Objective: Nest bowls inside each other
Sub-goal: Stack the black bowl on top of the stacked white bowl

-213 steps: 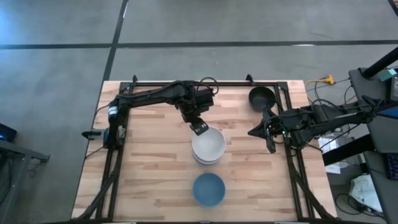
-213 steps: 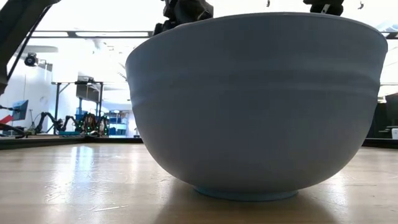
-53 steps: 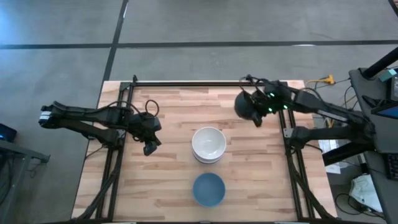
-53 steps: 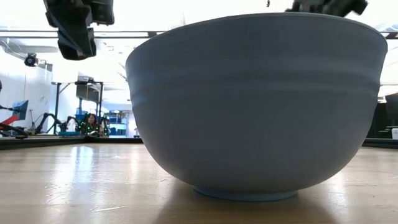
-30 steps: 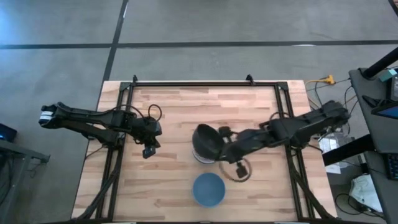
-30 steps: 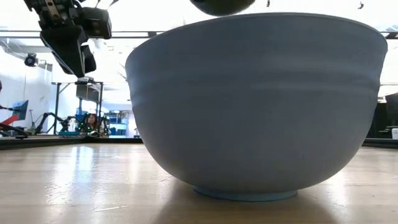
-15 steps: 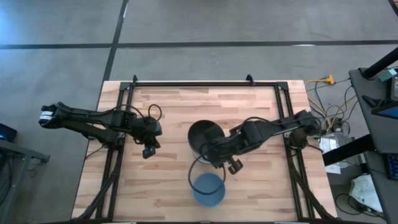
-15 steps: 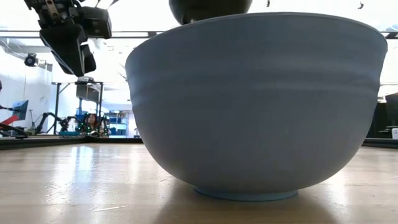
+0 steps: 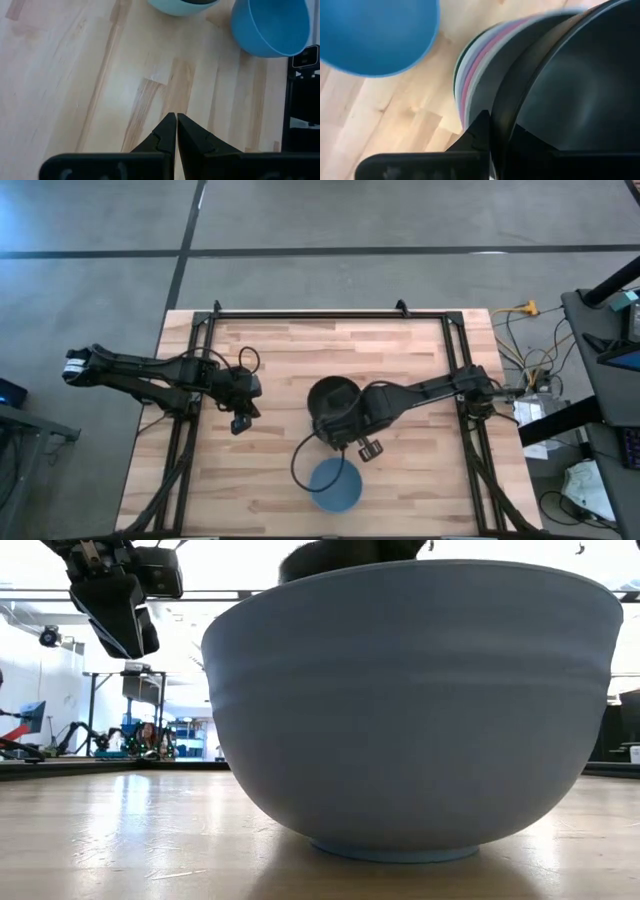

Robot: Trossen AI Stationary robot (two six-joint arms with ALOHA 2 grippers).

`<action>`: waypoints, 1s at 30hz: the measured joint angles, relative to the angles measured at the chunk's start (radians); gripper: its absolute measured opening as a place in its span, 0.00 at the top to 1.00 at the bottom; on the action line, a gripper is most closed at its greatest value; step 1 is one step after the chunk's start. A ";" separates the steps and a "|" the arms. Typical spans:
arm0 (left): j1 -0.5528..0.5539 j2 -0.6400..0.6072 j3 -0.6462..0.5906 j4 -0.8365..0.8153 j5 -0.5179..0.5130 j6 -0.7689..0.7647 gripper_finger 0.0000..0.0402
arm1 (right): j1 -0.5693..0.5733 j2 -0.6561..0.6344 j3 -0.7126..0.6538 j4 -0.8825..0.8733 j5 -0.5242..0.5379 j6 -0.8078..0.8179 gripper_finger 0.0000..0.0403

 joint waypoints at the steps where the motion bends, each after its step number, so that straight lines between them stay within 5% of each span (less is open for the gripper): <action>1: 0.000 0.000 0.000 0.000 0.000 -0.001 1.00 | 0.000 0.004 -0.003 -0.004 0.000 0.026 0.98; 6: 0.000 0.000 0.000 0.000 0.000 -0.018 1.00 | -0.002 0.005 -0.007 -0.006 -0.053 0.073 0.95; 19: 0.000 0.000 -0.017 0.000 0.000 -0.026 1.00 | -0.006 -0.065 0.026 0.040 -0.087 0.137 0.70; 30: 0.000 0.000 -0.019 0.004 0.000 -0.026 1.00 | -0.006 -0.120 0.033 0.050 -0.080 0.186 0.79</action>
